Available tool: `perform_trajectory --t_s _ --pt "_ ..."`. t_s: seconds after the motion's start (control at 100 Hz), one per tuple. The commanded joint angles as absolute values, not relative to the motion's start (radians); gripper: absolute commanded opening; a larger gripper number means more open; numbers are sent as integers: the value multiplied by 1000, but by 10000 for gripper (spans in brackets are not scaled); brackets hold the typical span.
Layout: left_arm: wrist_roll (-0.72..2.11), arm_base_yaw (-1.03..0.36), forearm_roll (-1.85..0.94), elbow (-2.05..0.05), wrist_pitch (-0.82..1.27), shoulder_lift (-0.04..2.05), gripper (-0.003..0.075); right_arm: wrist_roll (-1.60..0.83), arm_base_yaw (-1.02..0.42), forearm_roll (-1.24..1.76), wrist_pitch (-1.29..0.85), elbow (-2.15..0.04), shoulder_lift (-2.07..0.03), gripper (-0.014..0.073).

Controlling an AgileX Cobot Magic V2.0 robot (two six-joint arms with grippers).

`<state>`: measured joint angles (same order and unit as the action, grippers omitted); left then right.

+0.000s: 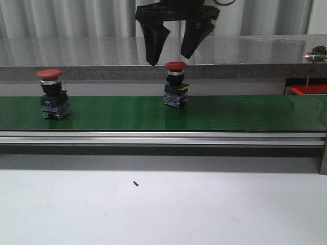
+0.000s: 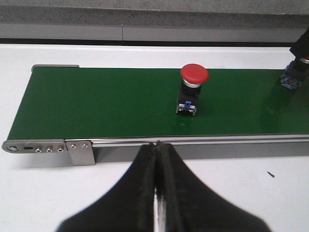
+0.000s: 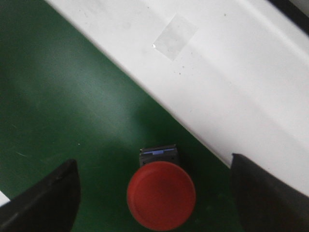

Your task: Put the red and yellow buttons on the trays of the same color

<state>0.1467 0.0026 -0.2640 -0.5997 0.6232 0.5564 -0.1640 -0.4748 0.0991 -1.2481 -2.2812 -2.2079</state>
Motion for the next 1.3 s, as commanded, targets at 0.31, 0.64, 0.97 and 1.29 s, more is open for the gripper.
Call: perform_trajectory --t_s 0.31,0.64,0.97,1.29 --pt "147 -6 -284 -626 559 557 -20 -164 -396 97 -1334 -2149 -2028 599" --pt "147 -6 -284 -626 559 557 -20 -209 -392 118 -1291 -2061 -2050 599" --pt "147 -6 -284 -626 559 557 -20 -231 -391 133 -1263 -2061 -2093 566" --pt "147 -6 -284 -626 559 557 -20 -239 -366 133 -1260 -2061 -2093 234"
